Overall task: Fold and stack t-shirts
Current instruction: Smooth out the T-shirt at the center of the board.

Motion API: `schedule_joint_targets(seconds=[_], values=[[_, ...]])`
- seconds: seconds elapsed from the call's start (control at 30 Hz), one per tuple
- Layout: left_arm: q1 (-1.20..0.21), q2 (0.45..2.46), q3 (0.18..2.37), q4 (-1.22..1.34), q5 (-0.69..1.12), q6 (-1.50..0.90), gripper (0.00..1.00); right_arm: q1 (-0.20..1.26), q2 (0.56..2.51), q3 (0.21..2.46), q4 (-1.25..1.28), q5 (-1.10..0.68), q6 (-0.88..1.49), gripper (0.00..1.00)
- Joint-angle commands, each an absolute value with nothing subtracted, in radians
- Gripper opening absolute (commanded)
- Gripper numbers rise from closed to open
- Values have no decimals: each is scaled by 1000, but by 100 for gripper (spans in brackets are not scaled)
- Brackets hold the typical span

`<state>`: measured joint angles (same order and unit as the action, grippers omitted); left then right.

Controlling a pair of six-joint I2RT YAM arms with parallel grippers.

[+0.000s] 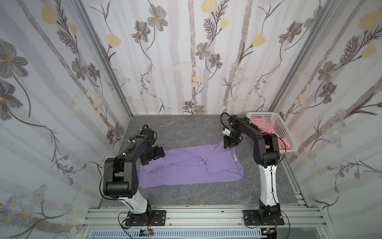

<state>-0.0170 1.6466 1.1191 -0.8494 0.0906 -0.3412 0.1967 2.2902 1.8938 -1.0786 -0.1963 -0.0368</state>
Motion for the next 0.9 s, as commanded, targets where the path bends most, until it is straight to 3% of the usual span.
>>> schedule_joint_targets(seconds=[0.0, 0.53, 0.6, 0.67, 0.7, 0.73, 0.77, 0.87], values=[[-18, 1648, 1125, -940, -1, -361, 100, 198, 2291, 1890, -1087, -236, -31, 40], [-25, 1683, 1006, -911, 12, -446, 100, 198, 2329, 1887, -1051, -279, -21, 39], [-25, 1693, 1005, -900, 14, -448, 96, 198, 2330, 1891, -1052, -287, -22, 37], [-25, 1711, 1015, -893, 24, -444, 81, 196, 2330, 1893, -1051, -292, -22, 33], [-26, 1718, 1025, -895, 27, -443, 63, 197, 2330, 1891, -1052, -294, -21, 31], [-28, 1721, 1032, -894, 32, -443, 36, 197, 2332, 1890, -1052, -294, -21, 27], [-30, 1726, 1042, -899, 35, -444, 3, 196, 2332, 1889, -1053, -292, -21, 24], [-39, 1729, 1069, -914, 43, -435, 0, 196, 2335, 1884, -1053, -289, -21, 16]])
